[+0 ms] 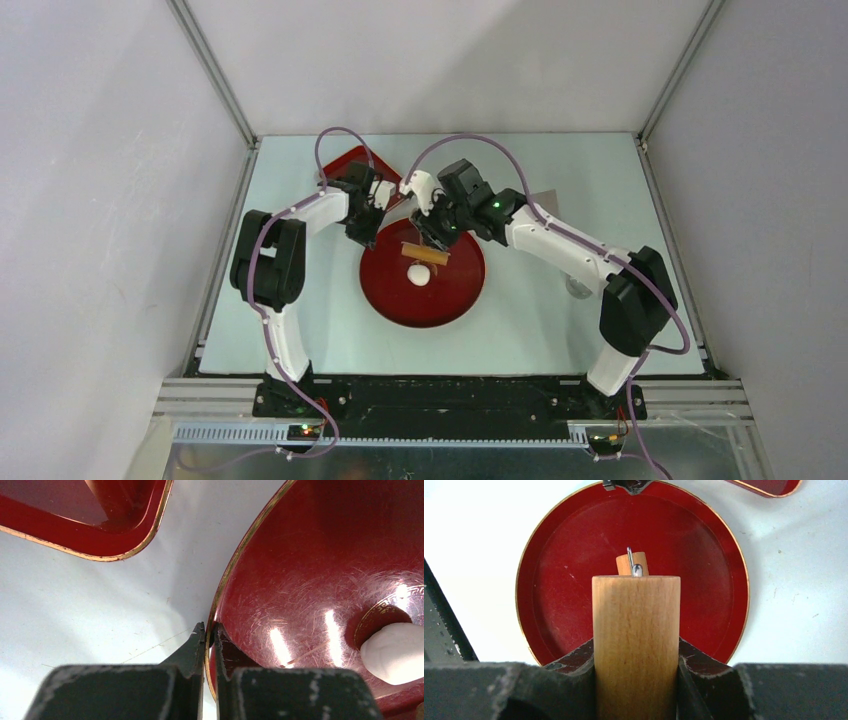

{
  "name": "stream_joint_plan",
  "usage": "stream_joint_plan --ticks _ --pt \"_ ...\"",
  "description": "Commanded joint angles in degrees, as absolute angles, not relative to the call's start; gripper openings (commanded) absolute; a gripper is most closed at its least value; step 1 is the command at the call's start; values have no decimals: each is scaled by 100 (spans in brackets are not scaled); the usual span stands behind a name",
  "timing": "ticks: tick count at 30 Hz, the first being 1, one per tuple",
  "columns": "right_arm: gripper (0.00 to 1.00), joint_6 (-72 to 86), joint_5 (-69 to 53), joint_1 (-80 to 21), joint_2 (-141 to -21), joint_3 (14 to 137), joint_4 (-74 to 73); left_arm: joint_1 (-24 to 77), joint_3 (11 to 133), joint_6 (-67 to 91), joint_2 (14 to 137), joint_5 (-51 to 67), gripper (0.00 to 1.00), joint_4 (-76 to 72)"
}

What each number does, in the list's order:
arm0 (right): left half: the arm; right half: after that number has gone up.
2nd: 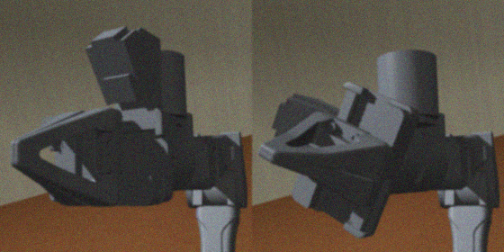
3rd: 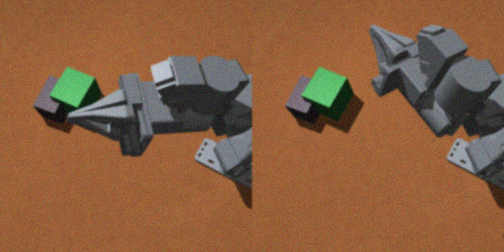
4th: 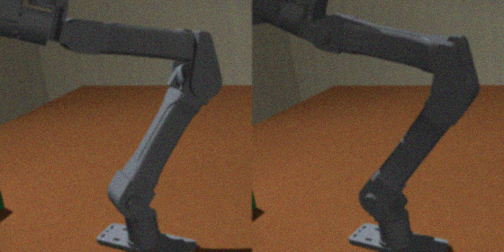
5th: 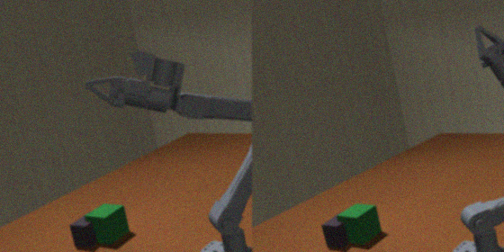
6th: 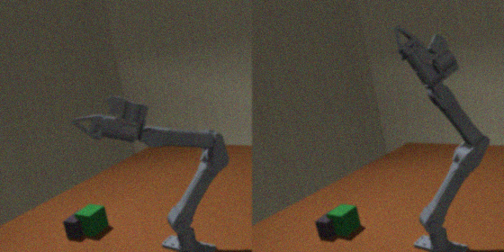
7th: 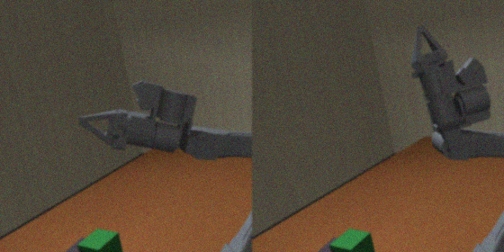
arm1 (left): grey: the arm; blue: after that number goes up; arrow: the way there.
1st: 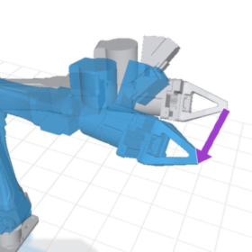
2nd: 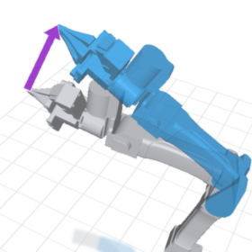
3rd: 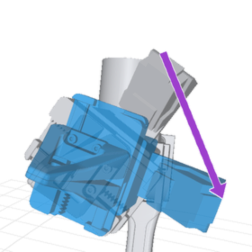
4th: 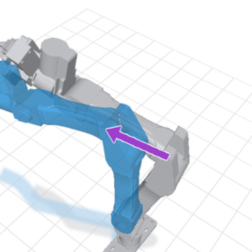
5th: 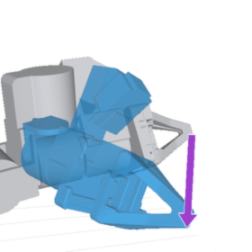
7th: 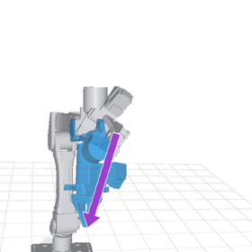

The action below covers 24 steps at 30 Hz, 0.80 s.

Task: Roll out the dumpling wrappers from the dough
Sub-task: Flatten out the dough on the work surface.

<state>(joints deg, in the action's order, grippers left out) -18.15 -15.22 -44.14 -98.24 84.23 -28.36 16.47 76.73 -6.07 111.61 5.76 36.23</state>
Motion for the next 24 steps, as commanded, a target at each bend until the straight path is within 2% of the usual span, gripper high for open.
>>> stream_joint_plan --ticks 1,13,24 --pt "0 -1863 -1645 -4572 -9797 8526 -2582 1626 7766 -674 11347 479 0 3614" --pt "0 -1798 -1857 -4702 -9715 8182 -2213 1594 7761 -676 11329 529 0 3617" --pt "0 -1938 -1863 -4667 -10258 8614 -2523 1583 7756 -670 11329 546 0 3616"
